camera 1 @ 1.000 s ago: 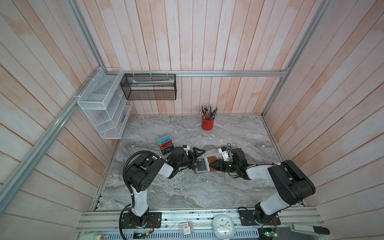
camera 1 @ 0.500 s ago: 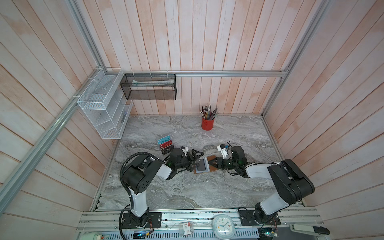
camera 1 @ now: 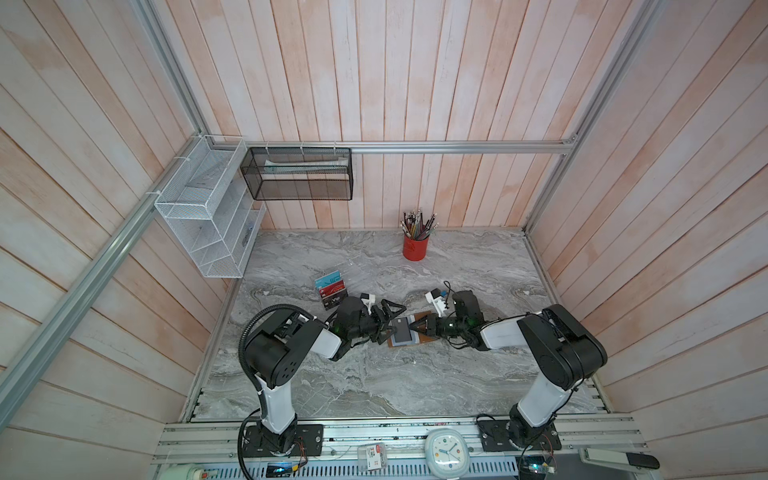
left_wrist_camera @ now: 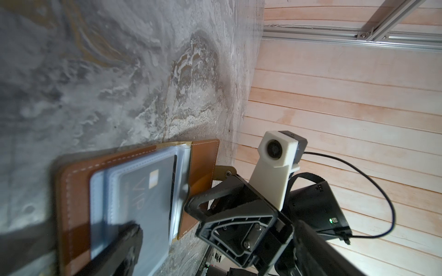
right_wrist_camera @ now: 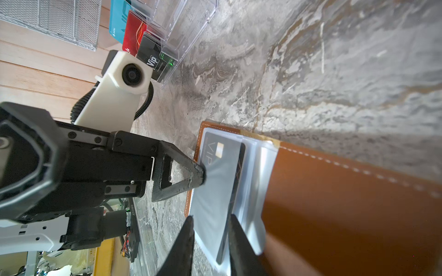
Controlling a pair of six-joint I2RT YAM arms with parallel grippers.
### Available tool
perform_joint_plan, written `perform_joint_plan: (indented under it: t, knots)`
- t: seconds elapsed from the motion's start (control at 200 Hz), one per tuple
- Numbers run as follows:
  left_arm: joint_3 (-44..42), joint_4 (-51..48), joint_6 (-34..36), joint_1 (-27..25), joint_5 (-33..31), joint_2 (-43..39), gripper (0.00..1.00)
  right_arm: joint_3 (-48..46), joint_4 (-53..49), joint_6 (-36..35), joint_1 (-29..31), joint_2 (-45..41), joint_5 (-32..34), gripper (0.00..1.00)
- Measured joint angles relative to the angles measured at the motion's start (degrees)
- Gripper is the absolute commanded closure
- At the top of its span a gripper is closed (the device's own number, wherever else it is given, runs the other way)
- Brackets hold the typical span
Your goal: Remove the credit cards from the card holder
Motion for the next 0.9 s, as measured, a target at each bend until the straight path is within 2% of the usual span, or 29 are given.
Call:
perform_joint_plan:
  t: [0.46, 0.9]
  knots:
    - [-0.8, 0.6, 0.5, 0.2, 1.0, -0.3, 0.00, 0.1, 4.4, 0.7, 0.0, 4.3, -2.0, 0.74]
    - [-1.3, -4.0, 2.9, 0.2, 1.0, -3.0, 0.00, 0.0, 8.4, 3.2, 0.0, 6.1, -2.6, 0.76]
